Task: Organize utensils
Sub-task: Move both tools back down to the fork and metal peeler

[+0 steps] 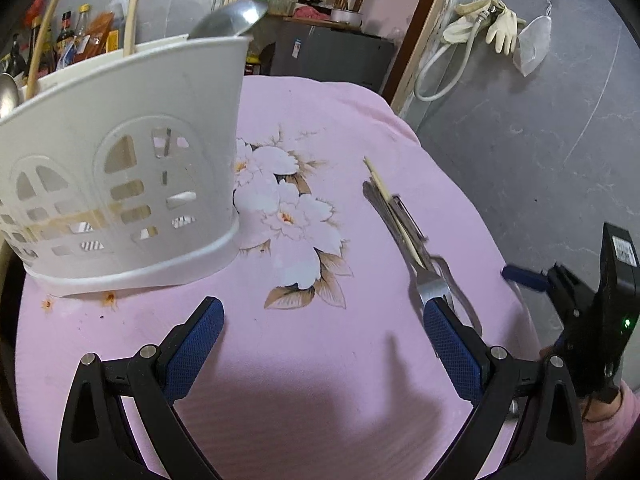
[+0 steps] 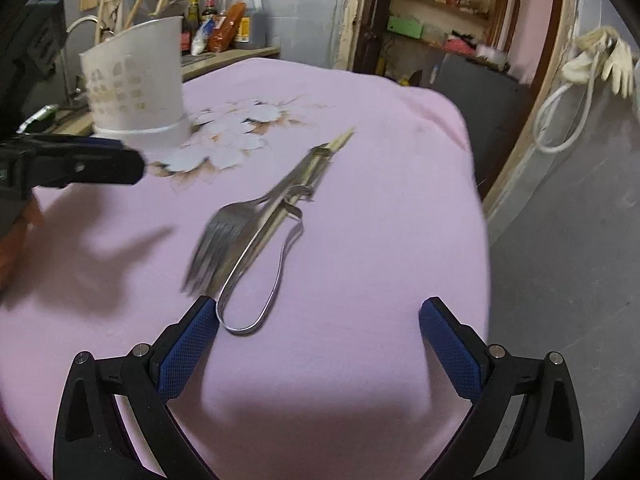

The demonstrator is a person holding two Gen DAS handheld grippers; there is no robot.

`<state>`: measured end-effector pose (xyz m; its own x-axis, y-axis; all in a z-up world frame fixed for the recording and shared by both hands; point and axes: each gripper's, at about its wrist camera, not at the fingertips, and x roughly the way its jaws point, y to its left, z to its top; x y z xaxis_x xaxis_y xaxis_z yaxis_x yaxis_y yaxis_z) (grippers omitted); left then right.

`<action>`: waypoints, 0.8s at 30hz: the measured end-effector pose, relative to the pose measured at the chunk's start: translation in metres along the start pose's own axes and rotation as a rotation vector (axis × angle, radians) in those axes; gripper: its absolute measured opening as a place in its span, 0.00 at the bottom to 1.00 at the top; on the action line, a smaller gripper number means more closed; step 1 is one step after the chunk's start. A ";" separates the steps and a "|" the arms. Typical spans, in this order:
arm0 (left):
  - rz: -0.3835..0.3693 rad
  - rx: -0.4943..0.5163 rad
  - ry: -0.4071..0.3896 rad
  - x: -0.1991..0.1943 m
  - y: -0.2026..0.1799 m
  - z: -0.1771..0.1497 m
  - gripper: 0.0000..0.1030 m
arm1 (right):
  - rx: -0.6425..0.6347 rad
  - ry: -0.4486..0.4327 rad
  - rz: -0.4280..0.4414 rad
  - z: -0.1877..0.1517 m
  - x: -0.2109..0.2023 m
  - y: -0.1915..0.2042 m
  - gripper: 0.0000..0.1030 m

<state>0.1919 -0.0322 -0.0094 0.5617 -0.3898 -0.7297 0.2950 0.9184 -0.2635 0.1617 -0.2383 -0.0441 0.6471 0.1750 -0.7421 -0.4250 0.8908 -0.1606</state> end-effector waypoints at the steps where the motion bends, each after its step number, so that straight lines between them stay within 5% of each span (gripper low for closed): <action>1: -0.003 -0.001 0.005 0.001 0.001 0.000 0.95 | 0.002 -0.002 -0.020 0.002 0.000 -0.002 0.96; 8: -0.043 -0.012 0.060 0.012 0.002 0.006 0.94 | 0.067 -0.028 0.012 0.012 0.009 -0.030 0.72; 16: -0.119 0.003 0.081 0.016 -0.004 0.013 0.86 | -0.044 -0.048 0.097 0.029 0.021 -0.023 0.52; 20: -0.138 0.027 0.099 0.020 -0.011 0.014 0.73 | -0.099 -0.056 0.073 0.032 0.023 -0.018 0.25; 24: -0.158 0.026 0.116 0.027 -0.017 0.018 0.71 | -0.071 -0.053 0.072 0.028 0.019 -0.026 0.24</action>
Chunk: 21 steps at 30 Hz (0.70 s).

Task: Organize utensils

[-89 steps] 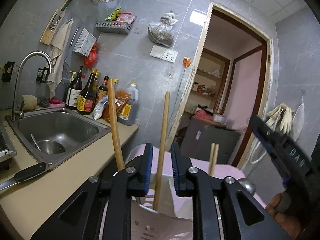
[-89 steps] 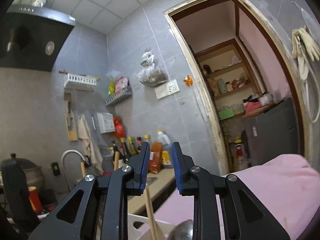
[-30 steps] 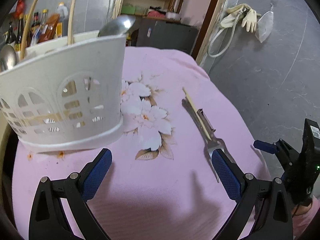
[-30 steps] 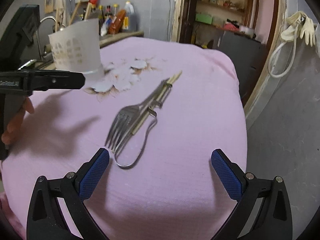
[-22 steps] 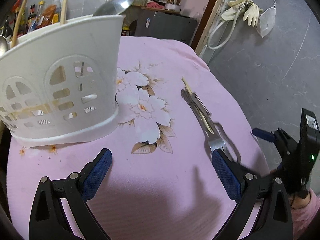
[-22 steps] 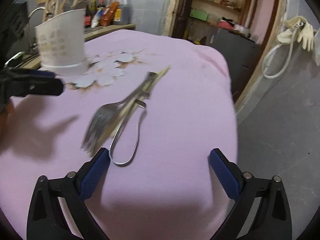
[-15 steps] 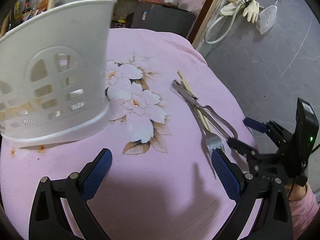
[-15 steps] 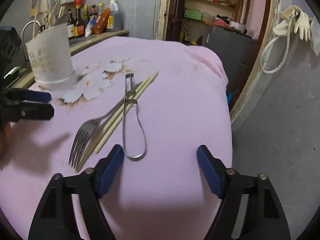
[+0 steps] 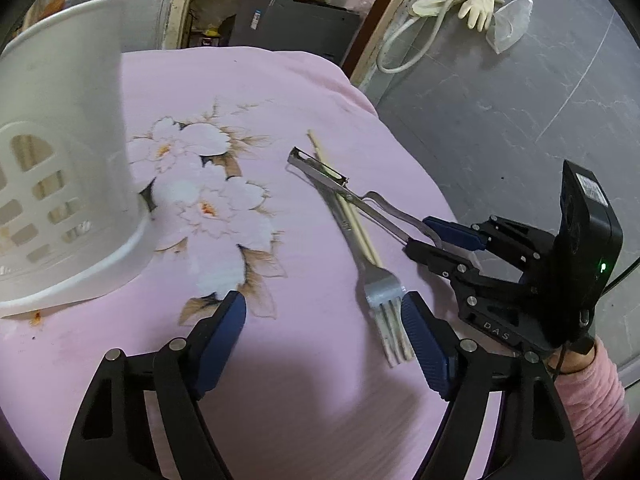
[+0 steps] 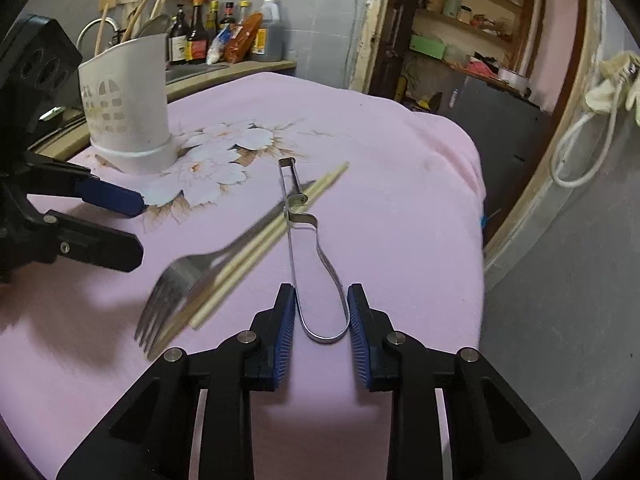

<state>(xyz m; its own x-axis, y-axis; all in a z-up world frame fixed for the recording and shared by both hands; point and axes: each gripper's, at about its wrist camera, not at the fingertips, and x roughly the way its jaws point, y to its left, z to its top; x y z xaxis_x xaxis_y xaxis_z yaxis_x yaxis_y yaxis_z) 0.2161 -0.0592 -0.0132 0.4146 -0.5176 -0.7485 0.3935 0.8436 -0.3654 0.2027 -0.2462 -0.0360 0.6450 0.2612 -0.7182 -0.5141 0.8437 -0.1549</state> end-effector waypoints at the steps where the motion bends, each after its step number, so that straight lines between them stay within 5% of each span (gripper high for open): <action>1: -0.009 -0.002 0.008 0.003 -0.001 0.002 0.70 | 0.003 0.001 -0.014 -0.003 -0.002 -0.002 0.24; 9: -0.003 -0.022 0.074 0.034 -0.010 0.031 0.50 | 0.076 0.016 -0.054 -0.025 -0.025 -0.017 0.24; 16: -0.040 -0.048 0.119 0.045 -0.015 0.047 0.50 | 0.120 0.015 -0.034 -0.028 -0.025 -0.020 0.24; 21: 0.036 -0.001 0.126 0.045 -0.020 0.046 0.36 | 0.126 0.012 -0.042 -0.029 -0.025 -0.019 0.24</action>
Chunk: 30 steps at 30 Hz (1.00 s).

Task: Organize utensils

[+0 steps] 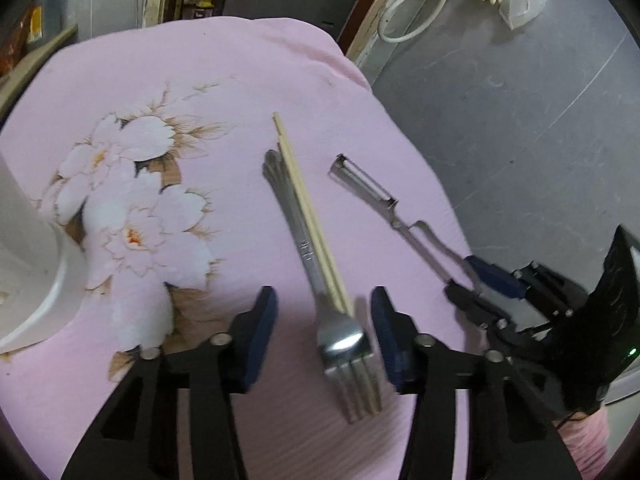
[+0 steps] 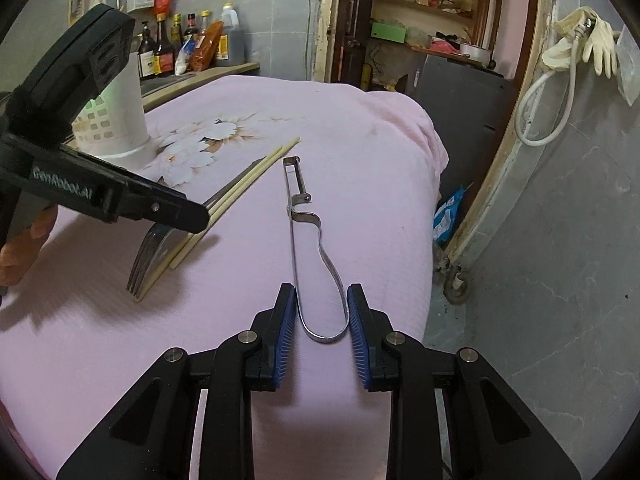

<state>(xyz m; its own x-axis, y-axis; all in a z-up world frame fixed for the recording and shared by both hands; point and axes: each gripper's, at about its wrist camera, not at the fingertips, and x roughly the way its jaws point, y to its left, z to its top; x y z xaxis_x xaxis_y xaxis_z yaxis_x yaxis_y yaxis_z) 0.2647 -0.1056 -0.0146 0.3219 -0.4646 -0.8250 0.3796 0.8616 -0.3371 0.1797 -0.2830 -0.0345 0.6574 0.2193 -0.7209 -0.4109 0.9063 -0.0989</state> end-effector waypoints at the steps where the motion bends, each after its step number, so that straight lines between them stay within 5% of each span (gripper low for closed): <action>1: -0.001 0.001 -0.003 -0.001 0.001 -0.001 0.36 | 0.007 -0.001 0.001 0.000 0.000 0.000 0.24; 13: -0.039 -0.039 0.005 -0.003 0.014 -0.017 0.05 | 0.029 0.023 0.015 -0.007 -0.009 0.005 0.22; 23: -0.042 -0.065 0.018 -0.015 0.021 -0.034 0.02 | 0.028 0.044 0.022 -0.014 -0.017 0.012 0.22; 30: -0.004 -0.056 0.036 -0.041 0.026 -0.063 0.05 | -0.005 0.074 0.113 -0.014 -0.017 0.026 0.25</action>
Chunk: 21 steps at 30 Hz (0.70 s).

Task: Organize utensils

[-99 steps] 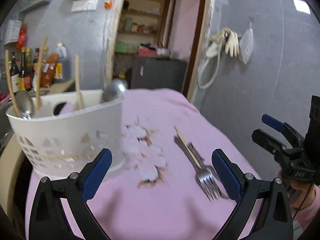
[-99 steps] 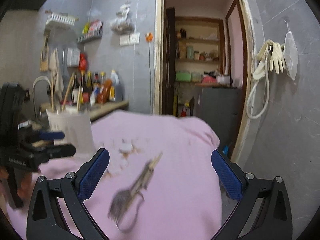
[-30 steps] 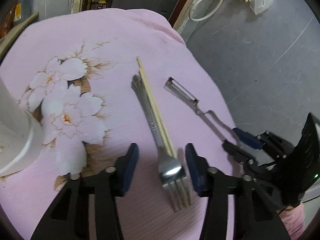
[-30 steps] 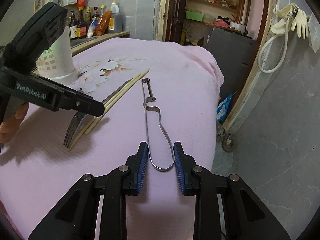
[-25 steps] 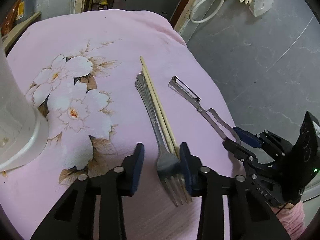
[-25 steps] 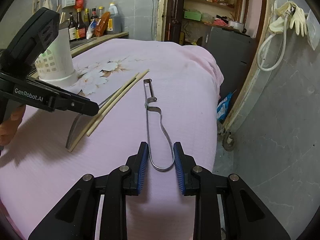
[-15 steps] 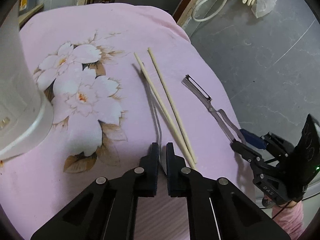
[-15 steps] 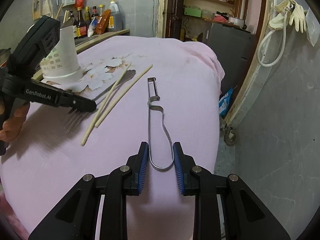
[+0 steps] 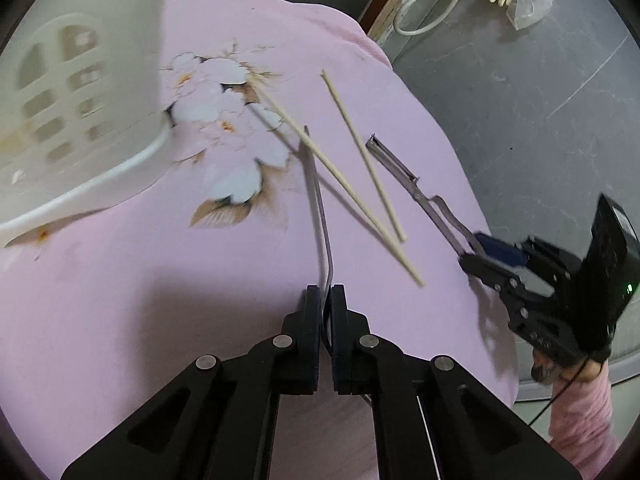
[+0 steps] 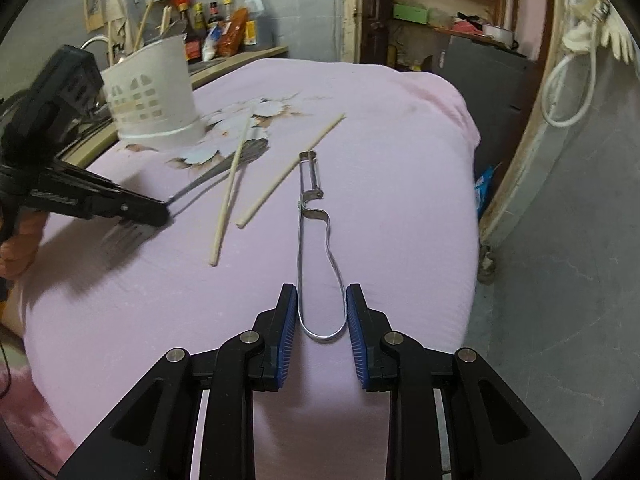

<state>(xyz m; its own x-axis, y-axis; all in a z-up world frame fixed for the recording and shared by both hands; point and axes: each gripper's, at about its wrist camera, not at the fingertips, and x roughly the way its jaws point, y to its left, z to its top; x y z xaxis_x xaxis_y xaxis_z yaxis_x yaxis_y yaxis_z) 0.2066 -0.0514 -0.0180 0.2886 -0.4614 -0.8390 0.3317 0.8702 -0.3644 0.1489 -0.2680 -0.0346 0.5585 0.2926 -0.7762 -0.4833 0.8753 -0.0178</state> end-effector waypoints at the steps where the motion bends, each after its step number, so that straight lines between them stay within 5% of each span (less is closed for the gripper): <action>1: 0.008 0.009 -0.006 -0.003 0.000 -0.002 0.05 | -0.015 0.001 -0.005 0.002 0.003 0.003 0.26; 9: 0.057 0.086 0.013 0.001 -0.009 0.009 0.05 | -0.047 0.008 0.015 0.037 0.029 0.005 0.32; 21: 0.072 0.046 0.047 0.013 0.000 0.037 0.07 | -0.050 0.021 0.053 0.074 0.064 0.003 0.32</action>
<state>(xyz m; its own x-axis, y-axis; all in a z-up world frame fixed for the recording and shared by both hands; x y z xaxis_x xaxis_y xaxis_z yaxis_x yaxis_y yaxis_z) 0.2442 -0.0637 -0.0140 0.2712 -0.3886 -0.8806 0.3527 0.8913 -0.2848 0.2328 -0.2179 -0.0374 0.5174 0.3298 -0.7897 -0.5452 0.8383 -0.0071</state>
